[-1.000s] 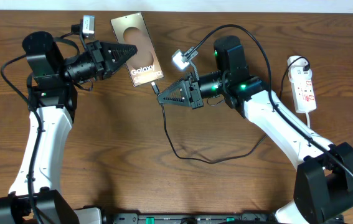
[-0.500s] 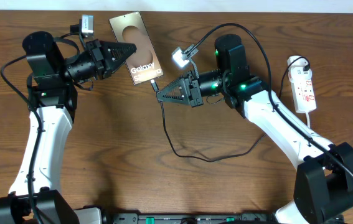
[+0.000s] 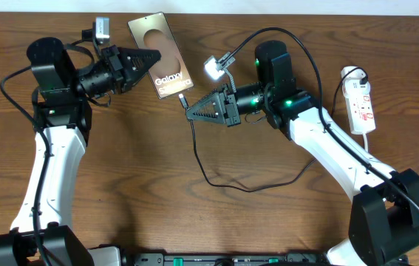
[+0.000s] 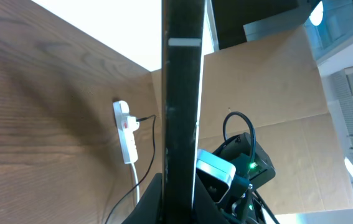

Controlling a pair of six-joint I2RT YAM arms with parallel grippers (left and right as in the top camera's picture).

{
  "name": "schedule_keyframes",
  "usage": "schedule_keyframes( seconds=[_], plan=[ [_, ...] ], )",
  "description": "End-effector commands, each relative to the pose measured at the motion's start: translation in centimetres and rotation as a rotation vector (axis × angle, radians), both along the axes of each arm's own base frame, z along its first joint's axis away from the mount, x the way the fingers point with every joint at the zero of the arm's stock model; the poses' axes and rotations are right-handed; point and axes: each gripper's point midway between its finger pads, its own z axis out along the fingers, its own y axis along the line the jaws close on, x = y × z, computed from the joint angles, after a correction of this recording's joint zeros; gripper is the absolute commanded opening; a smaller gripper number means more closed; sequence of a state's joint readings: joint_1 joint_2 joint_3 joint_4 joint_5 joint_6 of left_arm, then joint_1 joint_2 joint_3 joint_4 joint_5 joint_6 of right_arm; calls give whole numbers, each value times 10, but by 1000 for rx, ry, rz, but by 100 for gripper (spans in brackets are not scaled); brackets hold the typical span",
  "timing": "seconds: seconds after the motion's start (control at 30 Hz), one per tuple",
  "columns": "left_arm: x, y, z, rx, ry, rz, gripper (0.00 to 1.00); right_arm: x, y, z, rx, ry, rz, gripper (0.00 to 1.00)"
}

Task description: Plug charger to phone and switch on socket

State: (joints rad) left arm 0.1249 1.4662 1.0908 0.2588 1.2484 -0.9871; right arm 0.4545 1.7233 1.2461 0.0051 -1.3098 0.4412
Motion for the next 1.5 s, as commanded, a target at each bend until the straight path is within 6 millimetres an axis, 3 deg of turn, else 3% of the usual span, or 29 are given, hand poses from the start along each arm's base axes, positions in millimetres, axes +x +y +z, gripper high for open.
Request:
schedule_keyframes(
  seconds=[0.0,1.47],
  plan=[
    [-3,-10,17,6,-50,-14,7,-3,4,0,-1,10,13,1],
    [-5,-14,24,10,-101,-33,7,15,-8,-2,-17,30,-57,1]
  ],
)
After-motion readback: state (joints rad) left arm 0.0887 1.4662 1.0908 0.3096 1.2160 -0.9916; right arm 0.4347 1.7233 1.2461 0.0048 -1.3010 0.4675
